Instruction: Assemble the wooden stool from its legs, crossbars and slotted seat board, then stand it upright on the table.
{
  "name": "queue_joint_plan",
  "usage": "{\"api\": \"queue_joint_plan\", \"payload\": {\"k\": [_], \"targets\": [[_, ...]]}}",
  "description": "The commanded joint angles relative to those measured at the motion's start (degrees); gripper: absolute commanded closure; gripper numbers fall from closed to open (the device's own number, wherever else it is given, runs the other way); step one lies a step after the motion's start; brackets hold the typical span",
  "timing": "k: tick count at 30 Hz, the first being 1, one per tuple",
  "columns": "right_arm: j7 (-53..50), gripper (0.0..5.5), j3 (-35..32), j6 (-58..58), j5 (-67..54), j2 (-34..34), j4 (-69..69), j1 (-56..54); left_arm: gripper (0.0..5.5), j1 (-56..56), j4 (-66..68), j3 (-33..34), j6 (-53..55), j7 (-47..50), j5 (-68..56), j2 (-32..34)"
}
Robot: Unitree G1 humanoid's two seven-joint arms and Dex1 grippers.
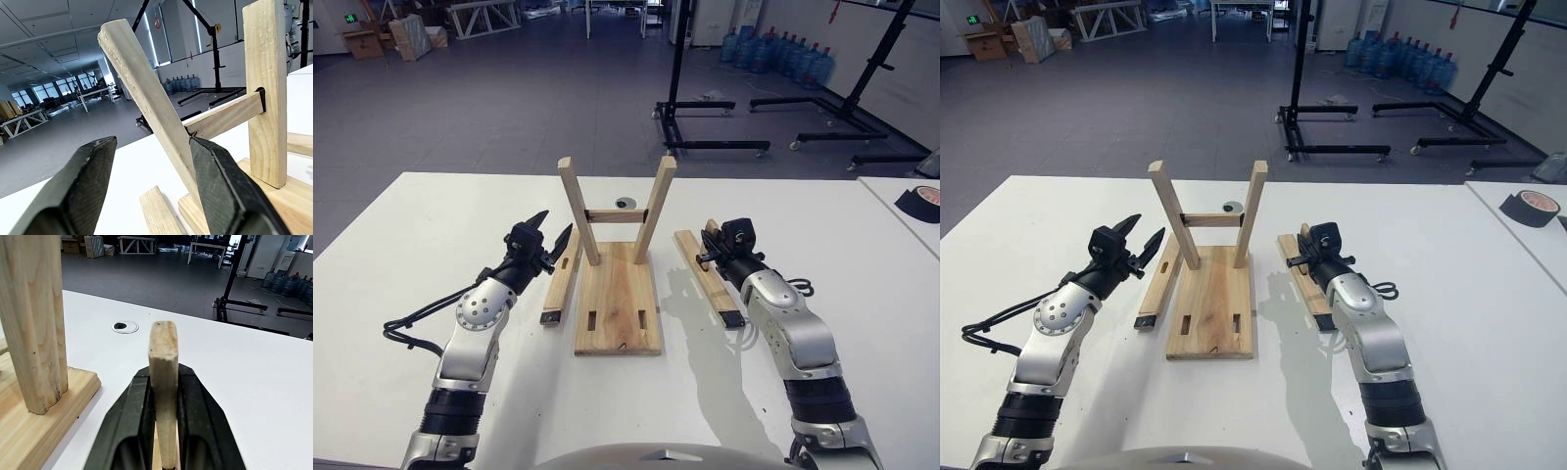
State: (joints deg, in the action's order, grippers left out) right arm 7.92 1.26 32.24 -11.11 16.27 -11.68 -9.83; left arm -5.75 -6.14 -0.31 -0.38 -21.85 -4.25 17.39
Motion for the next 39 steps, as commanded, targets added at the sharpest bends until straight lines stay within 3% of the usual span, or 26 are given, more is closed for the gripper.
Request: {"api": "queue_joint_plan", "payload": {"k": [1, 30, 31, 39], "targets": [[0.7, 5.1, 0.66, 2.23, 1.37, 0.16, 2.28, 2.4, 2.82, -1.03, 0.84, -0.27, -0.4, -0.22, 0.48, 0.29], [2.15, 5.1, -1.74, 2.98, 1.05, -0.79, 1.15, 1.55, 2.82, -2.41, 2.7, -0.04, -1.7, 0.5, 1.08, -0.41], [2.05, 4.73, -1.94, 3.0, 1.16, -0.8, 1.13, 1.39, 2.82, -2.44, 2.72, 0.02, -1.71, 0.57, 1.08, -0.46], [1.8, 3.32, -3.21, 1.39, 1.37, -1.22, -0.03, 0.35, 2.82, -2.64, 2.96, 0.27, -2.07, 0.92, 0.85, -0.58]]}}
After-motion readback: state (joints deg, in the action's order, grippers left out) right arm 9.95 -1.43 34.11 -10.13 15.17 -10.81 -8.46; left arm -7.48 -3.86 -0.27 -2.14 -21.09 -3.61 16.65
